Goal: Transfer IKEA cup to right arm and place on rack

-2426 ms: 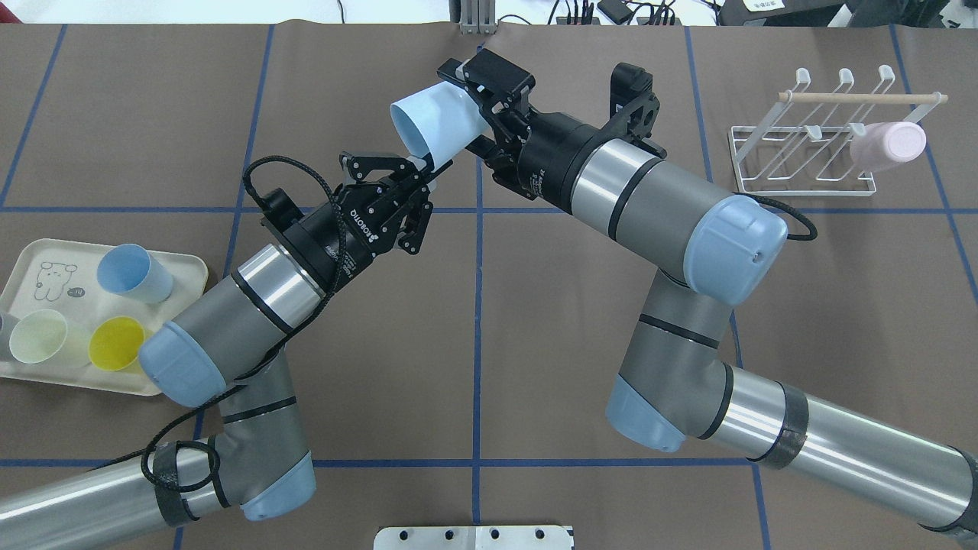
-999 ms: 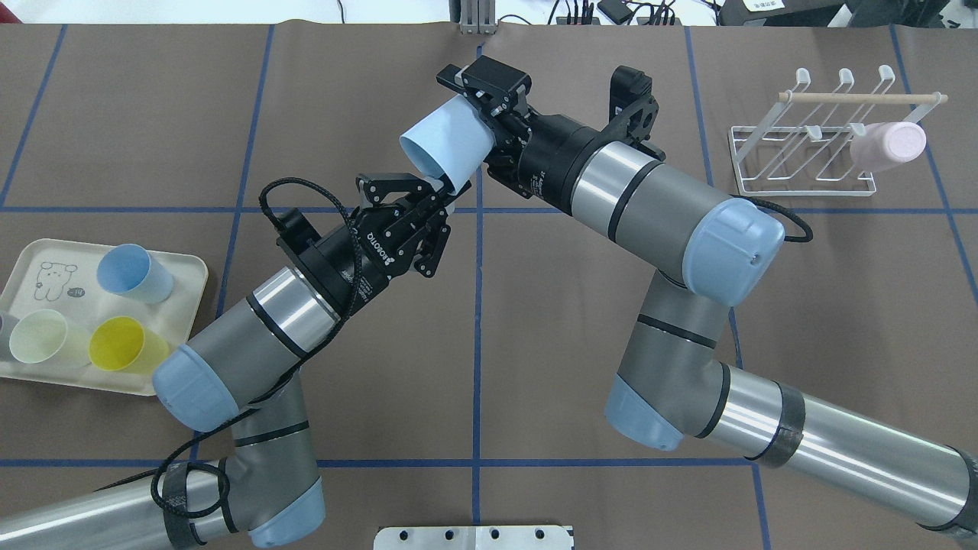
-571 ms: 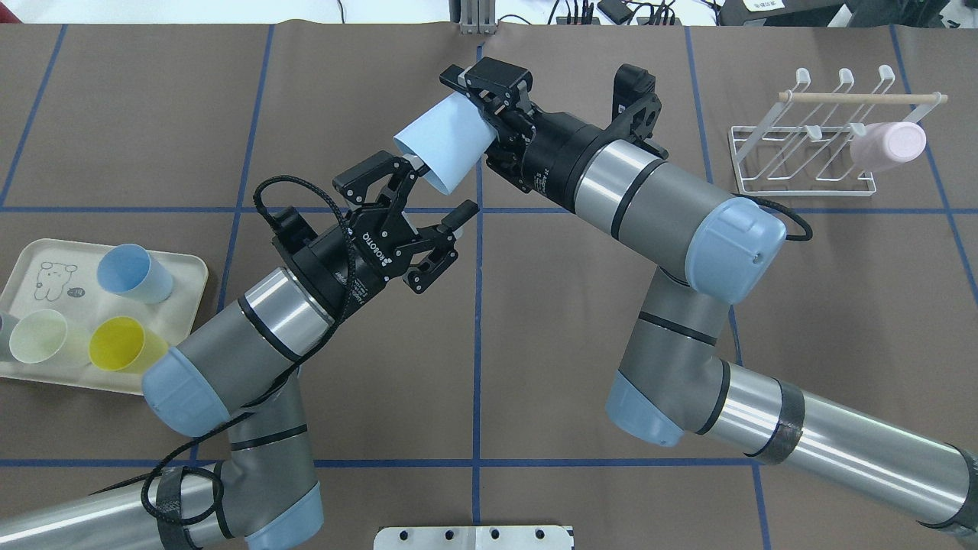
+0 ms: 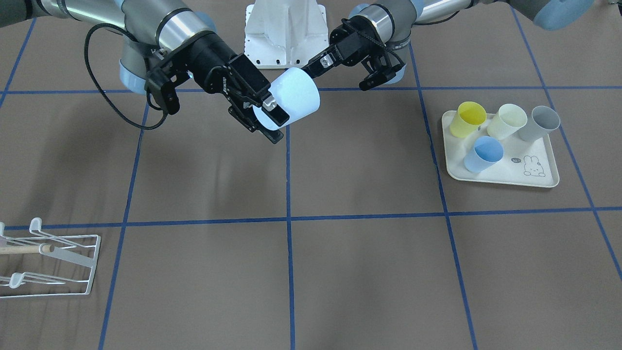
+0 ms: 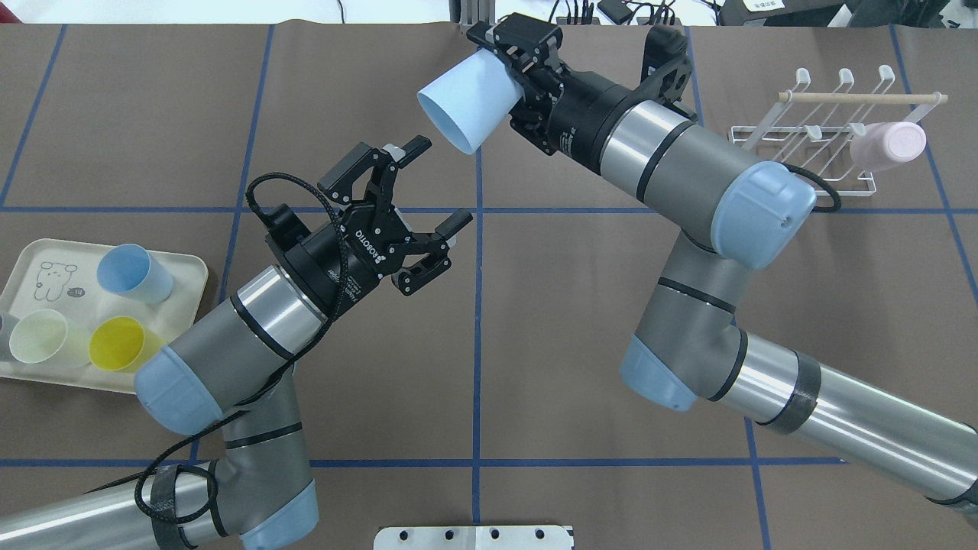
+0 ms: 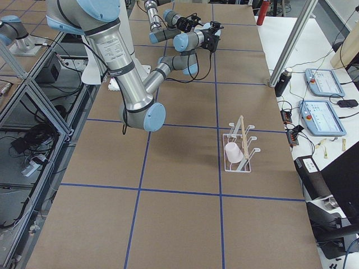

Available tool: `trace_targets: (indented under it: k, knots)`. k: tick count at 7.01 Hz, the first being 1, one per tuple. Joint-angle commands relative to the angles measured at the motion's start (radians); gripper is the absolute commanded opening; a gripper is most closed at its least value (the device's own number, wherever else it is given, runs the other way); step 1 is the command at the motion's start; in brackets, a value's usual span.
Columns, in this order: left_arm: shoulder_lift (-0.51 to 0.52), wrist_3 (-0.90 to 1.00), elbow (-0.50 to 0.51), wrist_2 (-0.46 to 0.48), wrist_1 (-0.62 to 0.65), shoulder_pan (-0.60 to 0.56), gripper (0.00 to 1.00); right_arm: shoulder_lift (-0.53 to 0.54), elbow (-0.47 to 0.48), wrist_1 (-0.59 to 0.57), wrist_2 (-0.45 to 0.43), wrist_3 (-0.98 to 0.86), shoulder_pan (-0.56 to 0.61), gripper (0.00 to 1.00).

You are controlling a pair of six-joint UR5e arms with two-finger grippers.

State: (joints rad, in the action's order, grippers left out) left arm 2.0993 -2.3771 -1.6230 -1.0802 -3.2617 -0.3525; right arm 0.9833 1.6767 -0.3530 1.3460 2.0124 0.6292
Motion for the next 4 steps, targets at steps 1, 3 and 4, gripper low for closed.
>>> trace_targets:
  k: [1, 3, 4]
  knots:
    - [0.001, 0.037, -0.009, -0.004, 0.000, -0.002, 0.99, 0.008, -0.023, -0.004, 0.031, 0.000, 0.094, 0.00]
    - [-0.001, 0.123, -0.026, -0.004, 0.011, -0.008, 0.99, 0.023, -0.078, -0.010, 0.150, -0.029, 0.232, 0.00]
    - [-0.001, 0.216, -0.028, -0.006, 0.016, -0.013, 0.99, 0.043, -0.109, -0.017, 0.177, -0.112, 0.292, 0.00]
